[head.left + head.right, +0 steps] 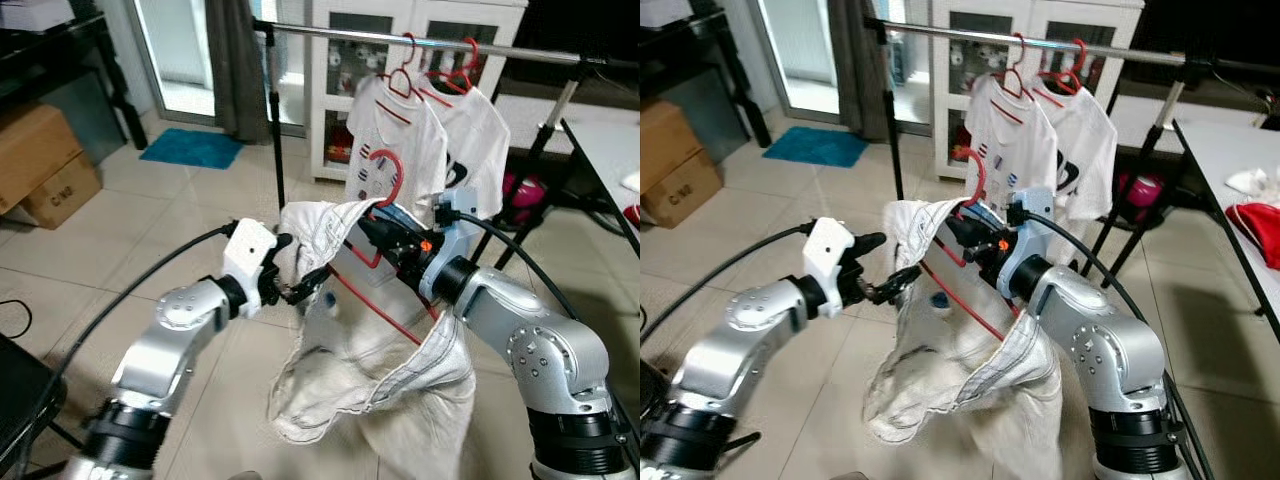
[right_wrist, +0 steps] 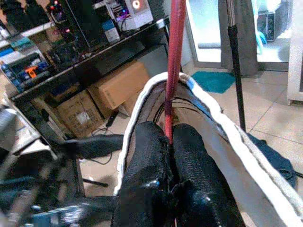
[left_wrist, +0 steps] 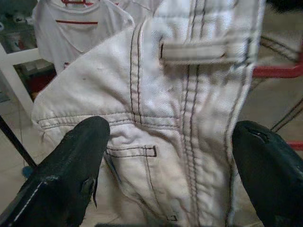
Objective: Hang hanger
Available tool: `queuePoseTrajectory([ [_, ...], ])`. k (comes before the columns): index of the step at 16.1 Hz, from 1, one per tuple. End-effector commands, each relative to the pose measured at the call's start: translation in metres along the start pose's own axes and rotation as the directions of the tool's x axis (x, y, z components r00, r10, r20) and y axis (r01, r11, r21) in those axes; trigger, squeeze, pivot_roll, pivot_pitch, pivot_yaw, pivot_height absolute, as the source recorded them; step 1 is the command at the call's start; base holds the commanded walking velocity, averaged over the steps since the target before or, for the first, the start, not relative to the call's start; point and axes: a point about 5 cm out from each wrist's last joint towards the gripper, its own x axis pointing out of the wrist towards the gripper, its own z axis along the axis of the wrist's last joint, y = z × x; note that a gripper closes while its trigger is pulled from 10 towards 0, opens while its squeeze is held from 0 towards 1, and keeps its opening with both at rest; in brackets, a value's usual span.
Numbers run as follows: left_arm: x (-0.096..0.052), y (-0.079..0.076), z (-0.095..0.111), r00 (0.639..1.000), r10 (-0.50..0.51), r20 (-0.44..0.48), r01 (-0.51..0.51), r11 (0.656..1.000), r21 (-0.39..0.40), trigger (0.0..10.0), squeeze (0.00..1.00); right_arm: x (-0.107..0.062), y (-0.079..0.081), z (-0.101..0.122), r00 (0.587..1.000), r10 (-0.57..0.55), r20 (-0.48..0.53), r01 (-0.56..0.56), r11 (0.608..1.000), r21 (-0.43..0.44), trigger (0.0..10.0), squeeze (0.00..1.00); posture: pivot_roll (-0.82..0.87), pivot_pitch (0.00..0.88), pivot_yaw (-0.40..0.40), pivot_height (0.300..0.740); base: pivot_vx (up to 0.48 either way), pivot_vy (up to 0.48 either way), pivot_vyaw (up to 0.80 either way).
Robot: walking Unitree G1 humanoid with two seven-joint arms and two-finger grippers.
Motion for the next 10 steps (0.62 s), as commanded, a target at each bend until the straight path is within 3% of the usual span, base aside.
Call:
queuePoseTrajectory([
  [1, 0.007, -0.001, 0.001, 1.000, 0.000, 0.008, 0.000, 1.000, 0.027, 0.0, 0.00, -0.002, 0.010, 0.013, 0.998, 0.036, 0.060, -0.036, 0.999, -0.012, 10.0, 0.00, -0.06, 0.000, 0.019, 0.740, 0.000, 0.000, 0.00],
  [4, 0.008, -0.013, -0.001, 0.999, -0.040, 0.017, 0.040, 0.999, 0.032, 0.0, 0.00, -0.002, 0.013, 0.012, 0.997, 0.031, 0.065, -0.031, 1.000, 0.005, 10.0, 0.00, -0.06, 0.000, 0.024, 0.740, 0.000, 0.000, 0.00],
  [10, 0.014, -0.013, -0.007, 0.999, 0.023, 0.038, -0.025, 0.998, 0.055, 0.0, 0.00, -0.002, 0.016, 0.015, 0.995, 0.030, 0.095, -0.036, 0.997, 0.064, 10.0, 0.00, -0.06, 0.000, 0.018, 0.740, 0.000, 0.000, 0.00],
])
